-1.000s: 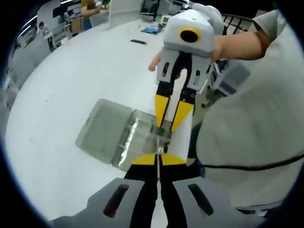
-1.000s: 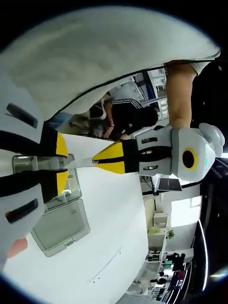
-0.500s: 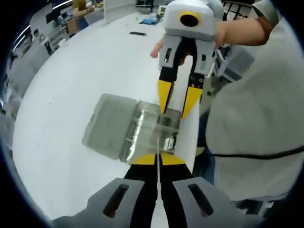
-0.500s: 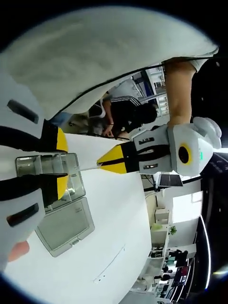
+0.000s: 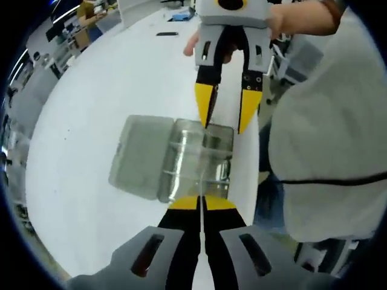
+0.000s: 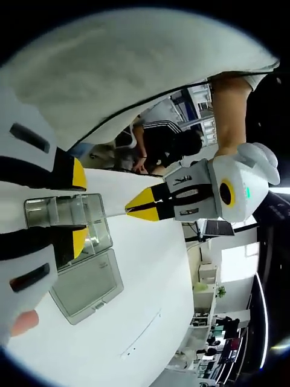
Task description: Insert the divider into the dual guide fixture by aligning both edges with the guide slots and pushing it downward to the bottom, including one-sided entry, uneven engagement, binding, and posture correction.
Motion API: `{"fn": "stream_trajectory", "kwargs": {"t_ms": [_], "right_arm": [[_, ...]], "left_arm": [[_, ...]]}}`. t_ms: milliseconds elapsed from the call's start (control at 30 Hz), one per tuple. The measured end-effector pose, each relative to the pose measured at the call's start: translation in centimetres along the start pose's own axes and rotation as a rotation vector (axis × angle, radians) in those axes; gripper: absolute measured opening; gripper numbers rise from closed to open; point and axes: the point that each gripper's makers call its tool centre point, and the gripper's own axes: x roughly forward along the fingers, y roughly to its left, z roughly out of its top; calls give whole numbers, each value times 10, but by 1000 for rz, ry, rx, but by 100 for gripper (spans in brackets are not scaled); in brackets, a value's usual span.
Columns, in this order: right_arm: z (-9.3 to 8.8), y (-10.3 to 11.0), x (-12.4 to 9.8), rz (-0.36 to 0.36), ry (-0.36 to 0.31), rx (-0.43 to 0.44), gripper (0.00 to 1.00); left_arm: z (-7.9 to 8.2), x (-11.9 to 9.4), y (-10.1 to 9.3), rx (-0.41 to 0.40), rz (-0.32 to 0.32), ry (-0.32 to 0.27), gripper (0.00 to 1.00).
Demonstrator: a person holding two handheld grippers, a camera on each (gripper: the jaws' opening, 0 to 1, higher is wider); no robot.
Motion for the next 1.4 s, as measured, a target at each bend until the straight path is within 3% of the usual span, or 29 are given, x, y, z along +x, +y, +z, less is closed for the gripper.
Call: {"fn": "stream_trajectory", "kwargs": {"t_ms": [933, 1400], "right_arm": [[-6, 1, -1, -14, 53, -32, 32], [-6, 1, -2, -15, 56, -23, 33]], "left_arm": [[-8, 25, 7, 111, -35, 130, 0], [-11, 34, 9, 106, -44, 159, 0]]}}
